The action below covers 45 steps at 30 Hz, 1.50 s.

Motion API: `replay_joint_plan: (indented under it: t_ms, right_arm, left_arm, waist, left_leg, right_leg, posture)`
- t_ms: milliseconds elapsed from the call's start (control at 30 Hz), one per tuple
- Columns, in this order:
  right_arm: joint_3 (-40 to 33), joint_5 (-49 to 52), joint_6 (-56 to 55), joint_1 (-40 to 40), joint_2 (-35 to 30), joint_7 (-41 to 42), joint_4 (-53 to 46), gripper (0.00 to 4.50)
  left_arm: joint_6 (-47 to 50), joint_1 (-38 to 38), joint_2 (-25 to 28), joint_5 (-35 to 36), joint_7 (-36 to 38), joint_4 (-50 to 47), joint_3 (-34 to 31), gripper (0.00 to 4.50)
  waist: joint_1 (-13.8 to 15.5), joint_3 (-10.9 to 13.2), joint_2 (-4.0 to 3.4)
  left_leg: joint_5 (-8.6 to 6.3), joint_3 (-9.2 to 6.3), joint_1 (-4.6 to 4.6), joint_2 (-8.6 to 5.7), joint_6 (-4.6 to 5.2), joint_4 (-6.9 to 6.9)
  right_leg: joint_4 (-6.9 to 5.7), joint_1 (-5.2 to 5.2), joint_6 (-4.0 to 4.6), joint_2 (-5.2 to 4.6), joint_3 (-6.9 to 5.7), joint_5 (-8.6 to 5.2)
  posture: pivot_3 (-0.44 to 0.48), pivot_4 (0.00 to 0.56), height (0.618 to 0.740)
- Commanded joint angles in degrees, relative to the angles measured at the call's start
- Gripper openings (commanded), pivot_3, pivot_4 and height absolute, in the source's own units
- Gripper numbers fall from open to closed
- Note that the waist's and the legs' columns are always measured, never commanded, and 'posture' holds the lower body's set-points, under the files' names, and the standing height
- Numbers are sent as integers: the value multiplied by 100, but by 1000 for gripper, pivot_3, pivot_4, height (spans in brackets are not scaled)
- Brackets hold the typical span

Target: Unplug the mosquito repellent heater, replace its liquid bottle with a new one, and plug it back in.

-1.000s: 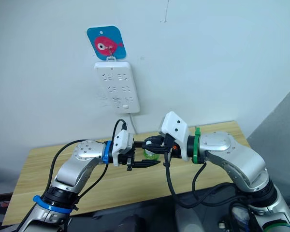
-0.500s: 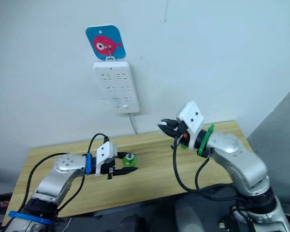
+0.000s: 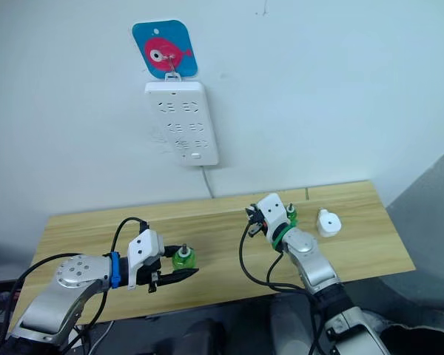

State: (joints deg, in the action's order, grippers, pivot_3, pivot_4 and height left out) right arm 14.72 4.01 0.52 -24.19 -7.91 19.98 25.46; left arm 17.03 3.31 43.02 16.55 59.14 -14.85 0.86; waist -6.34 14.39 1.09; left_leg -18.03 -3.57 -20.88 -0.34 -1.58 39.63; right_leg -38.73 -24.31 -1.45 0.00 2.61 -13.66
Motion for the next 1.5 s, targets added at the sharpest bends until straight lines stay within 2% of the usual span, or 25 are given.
replay_joint_plan:
  t_ms: [33, 267, 433, 500, 633, 700, 800, 867, 933, 1133, 1367, 1500]
  right_arm:
    - [-248, -131, -630, -248, 133, -175, 605, 322]
    - [-330, -358, -1083, -360, 244, -155, 1241, 322]
    - [-551, -158, -1183, -228, 261, -23, 984, 2009]
    - [-623, -23, -987, -57, 219, 95, 324, 2747]
    - [-535, 391, 177, 627, -175, 614, -1924, 4233]
    - [-359, 766, 1080, 928, -638, 1117, -3261, 4263]
    - [-145, 1650, 2644, 1058, -1664, 1922, -5170, 4263]
    - [-65, 2077, 3334, 929, -2212, 2273, -5836, 4263]
    - [-58, 2467, 3921, 708, -2452, 2367, -6237, 4263]
    - [136, 2585, 4649, 81, -2168, 1973, -6231, 4263]
    - [183, 2556, 4724, 89, -2032, 1905, -6089, 4263]
    - [80, 2641, 4643, 199, -2022, 1926, -6129, 3417]
  left_arm:
    - [84, 130, 125, 151, -8, -358, -182, 2274]
    - [38, 88, 177, 149, 53, -286, -207, 2274]
    - [-60, -95, 116, 109, 90, -94, -132, 2274]
    - [-93, -199, 77, 111, 104, 36, -99, 2274]
    - [-260, -600, -84, 87, 178, 408, 76, 2274]
    - [-354, -906, -186, 95, 334, 590, 235, 2274]
    - [-310, -1447, -338, 249, 741, 700, 537, 2274]
    - [-275, -1764, -441, 310, 977, 751, 731, 2274]
    - [-251, -2052, -565, 369, 1186, 728, 909, 2274]
    - [-228, -2603, -958, 464, 1400, 699, 1190, 2274]
    - [-318, -2779, -1183, 426, 1342, 769, 1207, 2274]
    - [-423, -2704, -1132, 388, 1388, 889, 1135, 2261]
  waist:
    - [37, 25, 1]
    - [129, 48, 0]
    - [145, 55, -2]
    - [147, 63, -4]
    - [151, 70, -11]
    - [162, 70, -12]
    - [156, 72, -14]
    - [132, 68, -8]
    - [85, 67, -7]
    - [-20, 66, -4]
    - [-25, 63, -3]
    - [-25, 58, -1]
  left_leg:
    - [0, 0, 0, 0, 0, -2]
    - [1, -1, 1, 1, -1, -41]
    - [1, 0, 0, 0, -2, -63]
    - [1, 0, -1, 0, -2, -66]
    - [1, -3, -7, 0, -2, -71]
    - [1, -4, -9, -2, -2, -70]
    - [1, -8, -18, -7, -3, -66]
    - [1, -10, -16, -3, -3, -65]
    - [1, -10, -12, -3, -2, -66]
    - [1, -13, -14, -2, -3, -67]
    - [2, -15, -22, -4, -4, -66]
    - [3, -17, -24, -4, -5, -65]
  right_leg:
    - [0, -1, 1, 0, 0, 0]
    - [11, -8, 3, -1, -2, -1]
    - [18, -16, 8, -6, -4, -4]
    - [23, -16, 8, -7, -5, -4]
    - [26, -19, 8, -9, -8, -4]
    - [30, -20, 7, -11, -12, -5]
    - [43, -18, 6, -14, -15, -5]
    - [64, -5, 5, -12, -24, -4]
    - [72, 2, 4, -11, -27, -4]
    - [70, 0, 4, -6, -26, -4]
    - [72, -4, 4, -10, -26, -3]
    - [71, -6, 4, -10, -27, -3]
  posture:
    - [-33, 266, 740]
    - [-27, 267, 740]
    - [-44, 272, 740]
    - [-56, 273, 740]
    - [-98, 259, 740]
    - [-128, 249, 740]
    - [-155, 238, 740]
    - [-179, 230, 740]
    - [-193, 224, 740]
    - [-229, 204, 740]
    - [-227, 189, 740]
    - [-219, 187, 740]
